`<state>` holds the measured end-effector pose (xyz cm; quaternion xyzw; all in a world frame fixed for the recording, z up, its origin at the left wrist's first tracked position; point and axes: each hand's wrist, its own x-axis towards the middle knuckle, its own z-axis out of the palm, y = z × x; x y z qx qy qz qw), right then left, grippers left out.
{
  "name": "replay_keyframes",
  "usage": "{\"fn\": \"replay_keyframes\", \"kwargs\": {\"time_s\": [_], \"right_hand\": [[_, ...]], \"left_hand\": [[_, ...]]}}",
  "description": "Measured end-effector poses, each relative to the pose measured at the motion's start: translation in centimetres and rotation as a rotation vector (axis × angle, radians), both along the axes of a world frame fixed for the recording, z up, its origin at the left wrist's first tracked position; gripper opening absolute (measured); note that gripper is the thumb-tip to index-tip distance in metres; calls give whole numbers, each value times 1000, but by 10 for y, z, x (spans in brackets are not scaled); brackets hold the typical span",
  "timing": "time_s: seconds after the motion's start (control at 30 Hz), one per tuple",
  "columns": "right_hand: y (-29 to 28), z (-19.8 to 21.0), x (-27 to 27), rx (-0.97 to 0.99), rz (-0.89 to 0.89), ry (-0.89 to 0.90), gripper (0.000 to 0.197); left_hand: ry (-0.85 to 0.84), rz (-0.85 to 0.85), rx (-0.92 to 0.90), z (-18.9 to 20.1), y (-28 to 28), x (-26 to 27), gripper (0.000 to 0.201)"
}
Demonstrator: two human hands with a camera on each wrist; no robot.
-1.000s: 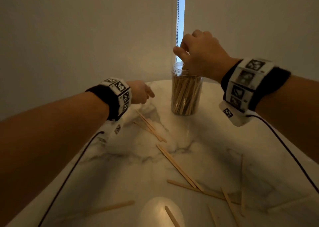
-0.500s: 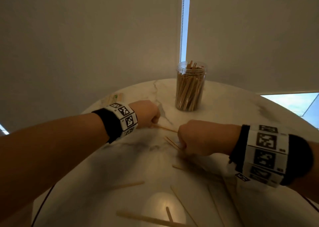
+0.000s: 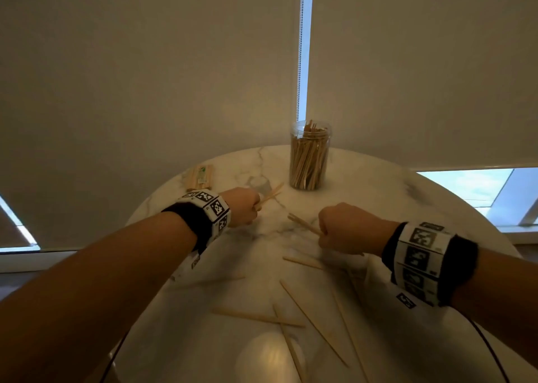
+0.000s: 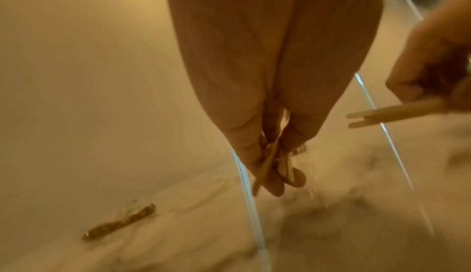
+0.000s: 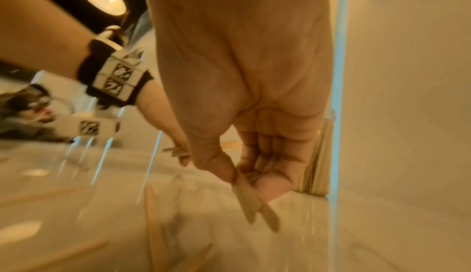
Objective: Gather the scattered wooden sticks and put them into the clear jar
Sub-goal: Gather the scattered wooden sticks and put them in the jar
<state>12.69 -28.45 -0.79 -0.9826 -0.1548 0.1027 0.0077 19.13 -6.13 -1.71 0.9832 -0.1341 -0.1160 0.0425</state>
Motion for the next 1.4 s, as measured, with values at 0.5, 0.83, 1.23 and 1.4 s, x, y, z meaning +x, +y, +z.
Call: {"fn": "replay_keyframes", "kwargs": {"time_s": [0.5,0.83,1.23,1.4], "right_hand": [[10,48,-59,1049,-75,80,13],[-78,6,-40,29,-38,49,43],[-66,-5,-28,-216,96,6,6],[-78,0,-35,48,58,-146,6]], "left_hand": [[-3,220,-1066,44,-68,-101,30],[-101,38,-377,27,-10,-160,29],[93,-93,-136,-25,-29,-221,44],[-36,-88,-130,-22,-21,-195,21]]}}
